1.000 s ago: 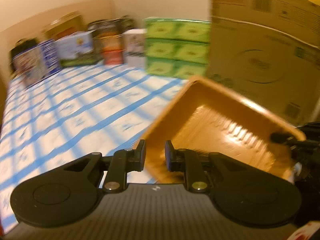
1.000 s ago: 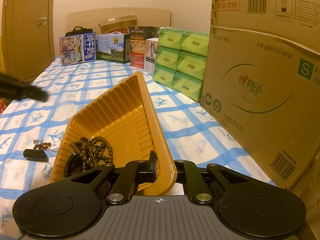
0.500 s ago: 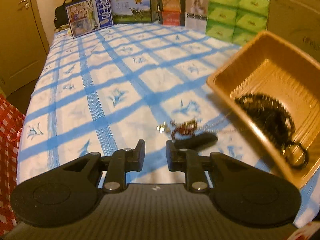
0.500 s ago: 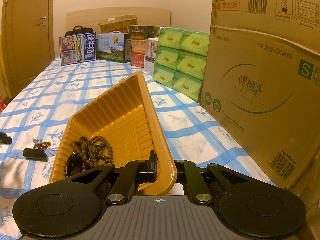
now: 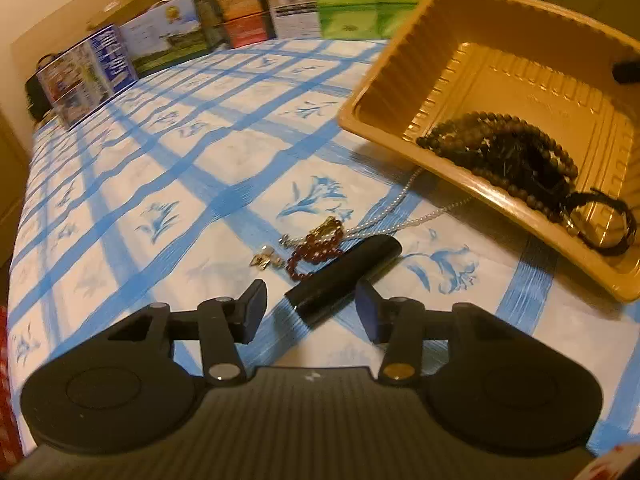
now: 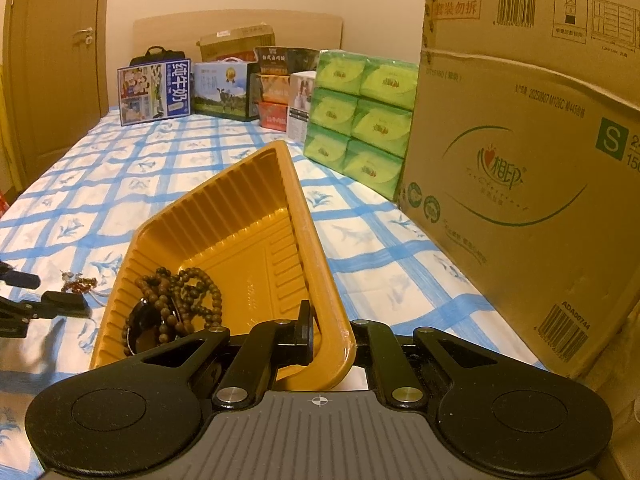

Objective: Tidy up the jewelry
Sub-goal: 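Reach the left gripper to the black cylindrical case on the sheet, then grasp the black cylindrical case with the left gripper and place it in the tray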

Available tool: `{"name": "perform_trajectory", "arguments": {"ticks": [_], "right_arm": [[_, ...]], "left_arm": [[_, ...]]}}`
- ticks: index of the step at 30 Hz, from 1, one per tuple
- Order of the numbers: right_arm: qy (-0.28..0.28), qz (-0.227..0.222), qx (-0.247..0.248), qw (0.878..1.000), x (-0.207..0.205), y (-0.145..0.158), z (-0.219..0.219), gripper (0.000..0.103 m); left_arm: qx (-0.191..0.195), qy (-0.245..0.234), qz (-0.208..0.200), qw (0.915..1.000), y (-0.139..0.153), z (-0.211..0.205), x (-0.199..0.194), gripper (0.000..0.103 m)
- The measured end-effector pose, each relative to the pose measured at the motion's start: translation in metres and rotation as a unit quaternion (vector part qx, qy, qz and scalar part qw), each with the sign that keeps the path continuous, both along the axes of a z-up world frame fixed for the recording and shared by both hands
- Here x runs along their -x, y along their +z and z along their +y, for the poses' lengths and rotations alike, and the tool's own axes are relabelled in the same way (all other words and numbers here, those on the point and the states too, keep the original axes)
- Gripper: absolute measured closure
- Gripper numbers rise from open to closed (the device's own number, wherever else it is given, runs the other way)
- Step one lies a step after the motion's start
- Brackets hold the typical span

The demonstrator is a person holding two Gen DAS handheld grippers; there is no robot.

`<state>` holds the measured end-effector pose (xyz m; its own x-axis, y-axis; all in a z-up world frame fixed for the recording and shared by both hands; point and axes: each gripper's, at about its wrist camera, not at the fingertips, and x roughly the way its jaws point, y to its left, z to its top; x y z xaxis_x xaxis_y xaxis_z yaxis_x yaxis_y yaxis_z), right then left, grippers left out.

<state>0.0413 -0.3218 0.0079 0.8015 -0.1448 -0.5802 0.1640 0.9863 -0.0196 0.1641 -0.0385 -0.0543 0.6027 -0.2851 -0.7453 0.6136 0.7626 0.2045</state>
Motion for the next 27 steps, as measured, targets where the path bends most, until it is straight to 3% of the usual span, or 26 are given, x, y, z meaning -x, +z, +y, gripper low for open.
{"name": "perform_trajectory", "arguments": {"ticks": [4,9,11,14,27], "right_arm": [[0.000,0.002,0.002,1.000,0.000,-0.001,0.000,0.096],[0.000,0.004,0.002,1.000,0.000,-0.001,-0.001,0.096],[0.000,0.004,0.002,1.000,0.000,-0.001,-0.001,0.096],[0.000,0.004,0.001,1.000,0.000,-0.001,-0.001,0.096],[-0.001,0.004,0.001,1.000,-0.001,-0.001,0.000,0.096]], "left_arm": [[-0.005,-0.034,0.006,0.9994,-0.005,-0.006,-0.008,0.058],[0.003,-0.041,0.035,0.9986,-0.005,-0.007,-0.011,0.059],[0.003,-0.042,0.041,0.9983,-0.003,-0.006,-0.005,0.072],[0.005,-0.049,0.053,0.9974,-0.001,-0.006,0.006,0.080],[0.026,0.017,0.046,0.9985,-0.005,-0.012,0.004,0.080]]}}
